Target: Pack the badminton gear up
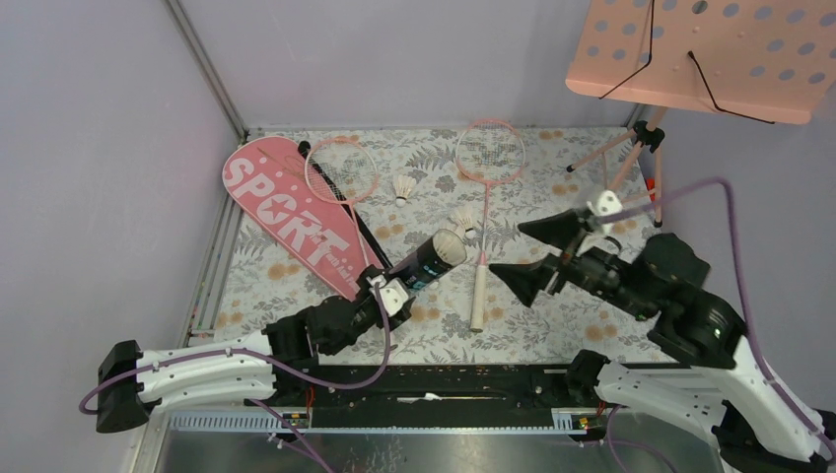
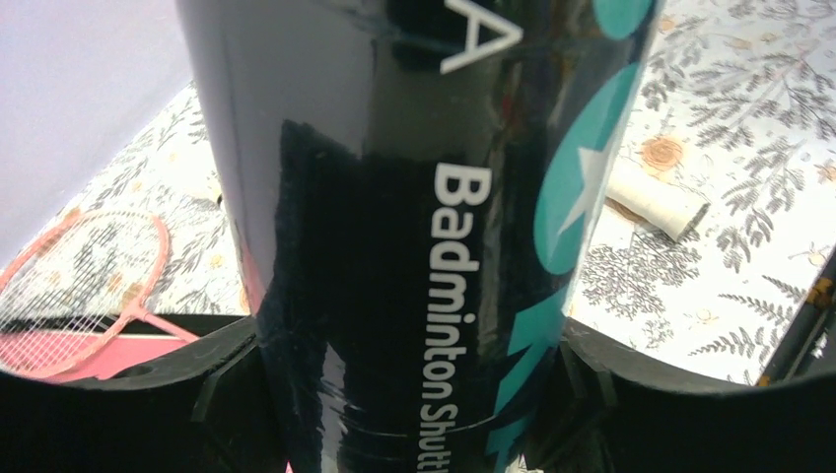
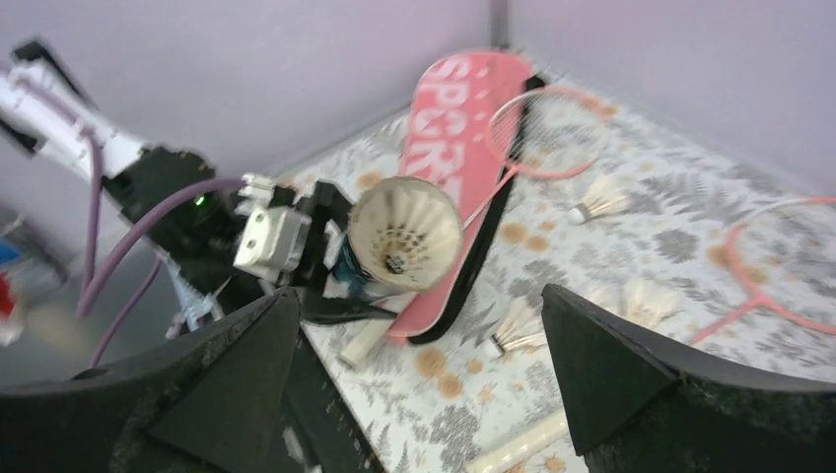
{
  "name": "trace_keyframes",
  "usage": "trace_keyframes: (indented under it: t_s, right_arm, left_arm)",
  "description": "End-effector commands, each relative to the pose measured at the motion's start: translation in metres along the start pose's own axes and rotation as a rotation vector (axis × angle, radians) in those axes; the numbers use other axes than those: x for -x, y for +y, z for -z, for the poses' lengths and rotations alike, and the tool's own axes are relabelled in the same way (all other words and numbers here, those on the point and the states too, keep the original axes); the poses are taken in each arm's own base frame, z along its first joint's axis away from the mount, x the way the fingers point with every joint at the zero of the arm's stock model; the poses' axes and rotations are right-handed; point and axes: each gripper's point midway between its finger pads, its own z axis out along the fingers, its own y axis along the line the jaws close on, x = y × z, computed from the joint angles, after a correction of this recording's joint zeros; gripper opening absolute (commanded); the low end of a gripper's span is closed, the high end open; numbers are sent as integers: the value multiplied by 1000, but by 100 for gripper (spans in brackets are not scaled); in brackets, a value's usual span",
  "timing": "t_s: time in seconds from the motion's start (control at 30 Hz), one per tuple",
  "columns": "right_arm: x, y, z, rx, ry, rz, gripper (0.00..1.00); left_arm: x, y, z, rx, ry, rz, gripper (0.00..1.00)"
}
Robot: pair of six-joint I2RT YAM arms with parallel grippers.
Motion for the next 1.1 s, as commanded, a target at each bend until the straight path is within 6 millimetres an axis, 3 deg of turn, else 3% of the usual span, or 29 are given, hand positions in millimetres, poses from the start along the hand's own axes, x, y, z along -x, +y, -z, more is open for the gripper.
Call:
trace_keyframes:
  t_s: [0.0,0.1,0.17,0.43,0.5,0.63,0.87,0.97,1.07]
  right_arm:
    - [3,-45,10,-260,-146,-69,100]
    - [-16,-69,7,-383,-133,-75,100]
    - [-38,-81,-8,-441,-74,-75,99]
    - [-139,-85,-114,-206,370,-65,100]
    - [-167,-90,-140,-157,481,-59,100]
    - [-194,-101,-174,-80,613,-131,95]
    - [-241,-113,-210,-30,758,-255,84]
    - [-261,-117,-214,-38,815,-277,80]
    - [-276,-117,-211,-32,873,-294,70]
  left_arm:
    - [19,26,2,151,-70,111,13]
    - [22,48,8,275,-75,171,13]
    - [26,64,16,367,-91,225,13]
    - [25,106,53,607,-144,401,16]
    - [21,108,57,616,-142,424,16]
    - [18,103,57,586,-149,442,19]
    - [16,96,48,560,-130,410,20]
    - [16,96,47,561,-120,406,20]
    - [14,95,45,564,-118,401,20]
